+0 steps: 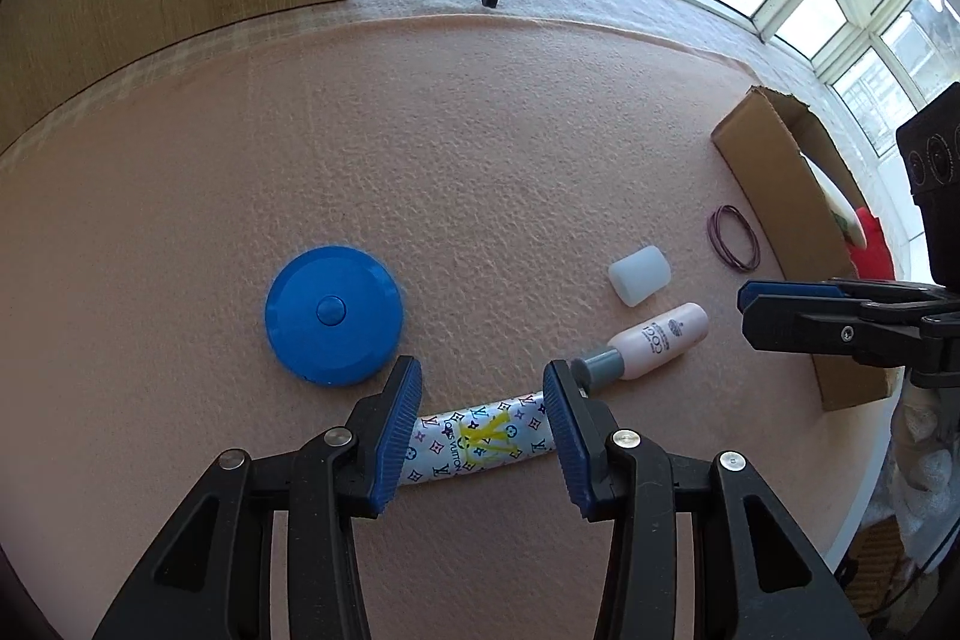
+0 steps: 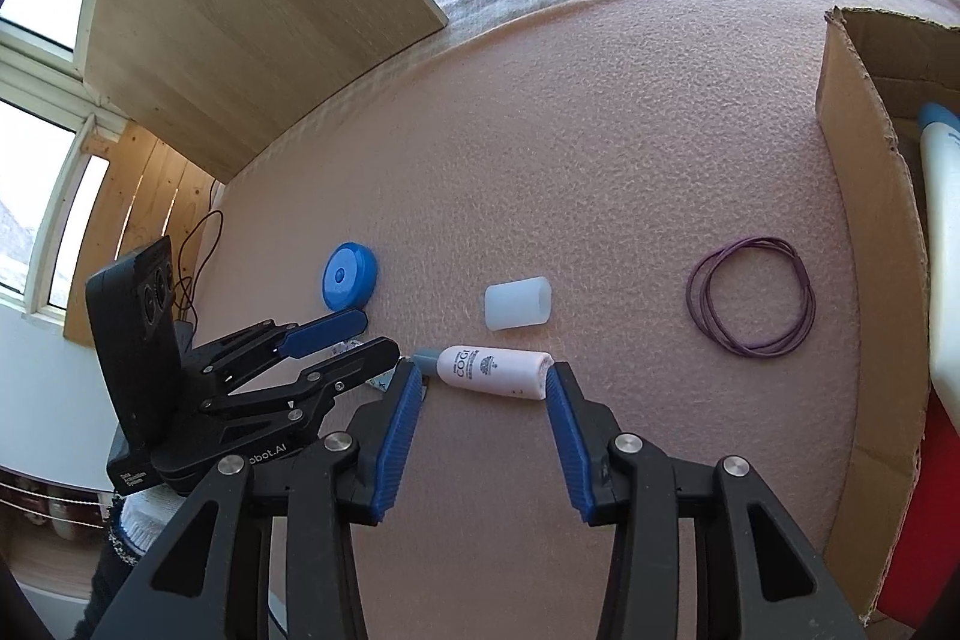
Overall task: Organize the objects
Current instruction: 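Close the right gripper on the pink COGI bottle while the left gripper grasps the patterned lighter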
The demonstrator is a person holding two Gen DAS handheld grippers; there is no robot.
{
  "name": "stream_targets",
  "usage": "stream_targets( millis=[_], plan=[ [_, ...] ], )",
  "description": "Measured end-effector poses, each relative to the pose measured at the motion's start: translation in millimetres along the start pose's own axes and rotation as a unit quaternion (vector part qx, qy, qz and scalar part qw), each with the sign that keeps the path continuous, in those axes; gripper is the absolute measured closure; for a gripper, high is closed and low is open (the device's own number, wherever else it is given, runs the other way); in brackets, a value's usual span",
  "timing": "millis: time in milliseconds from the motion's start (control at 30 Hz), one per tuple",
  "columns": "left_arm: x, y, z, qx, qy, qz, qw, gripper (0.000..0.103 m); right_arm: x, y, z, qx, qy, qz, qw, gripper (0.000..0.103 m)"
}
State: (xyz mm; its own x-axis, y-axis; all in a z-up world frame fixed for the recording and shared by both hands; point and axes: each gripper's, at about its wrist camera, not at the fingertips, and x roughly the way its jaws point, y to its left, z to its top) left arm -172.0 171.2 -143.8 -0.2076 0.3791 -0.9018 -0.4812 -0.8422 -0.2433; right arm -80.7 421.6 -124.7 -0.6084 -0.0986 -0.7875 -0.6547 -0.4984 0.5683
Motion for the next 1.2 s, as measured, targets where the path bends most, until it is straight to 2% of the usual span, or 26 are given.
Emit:
stream_targets(
  millis=[300,367,567,733,867,1000,1133,1200],
  plan=[
    [-8.7,-0.4,-22.6,0.015,0.011,-0.018,0.9997,0.057,-10.4,-8.4,2.2,0.008,-0.011,0.000,1.000,0.063],
    [-11.6,-2.9,-30.3,0.014,0.013,-0.028,0.9994,0.057,-6.7,-4.2,3.6,-0.003,-0.008,-0.007,1.000,0.063],
    [-15.5,-12.4,-42.7,0.004,0.009,-0.026,0.9996,0.057,16.4,14.0,11.8,-0.045,0.009,-0.026,0.999,0.063],
    [-14.2,-16.1,-42.7,0.000,0.004,-0.001,1.0000,0.060,33.5,28.1,9.3,-0.077,0.033,-0.038,0.996,0.063],
    [-12.9,-15.6,-41.5,0.000,0.005,0.020,0.9998,0.069,38.5,35.6,2.1,-0.098,0.049,-0.037,0.993,0.063],
    [-12.0,-16.9,-39.9,0.002,0.007,0.030,0.9995,0.073,48.0,43.3,-2.5,-0.121,0.057,-0.065,0.989,0.064],
    [-10.9,-18.0,-38.4,0.002,0.005,0.037,0.9993,0.075,57.1,47.0,-7.9,-0.134,0.067,-0.084,0.985,0.081],
    [-10.9,-17.9,-38.9,-0.003,0.002,0.036,0.9993,0.075,58.7,46.8,-12.3,-0.143,0.066,-0.090,0.983,0.084]
  ],
)
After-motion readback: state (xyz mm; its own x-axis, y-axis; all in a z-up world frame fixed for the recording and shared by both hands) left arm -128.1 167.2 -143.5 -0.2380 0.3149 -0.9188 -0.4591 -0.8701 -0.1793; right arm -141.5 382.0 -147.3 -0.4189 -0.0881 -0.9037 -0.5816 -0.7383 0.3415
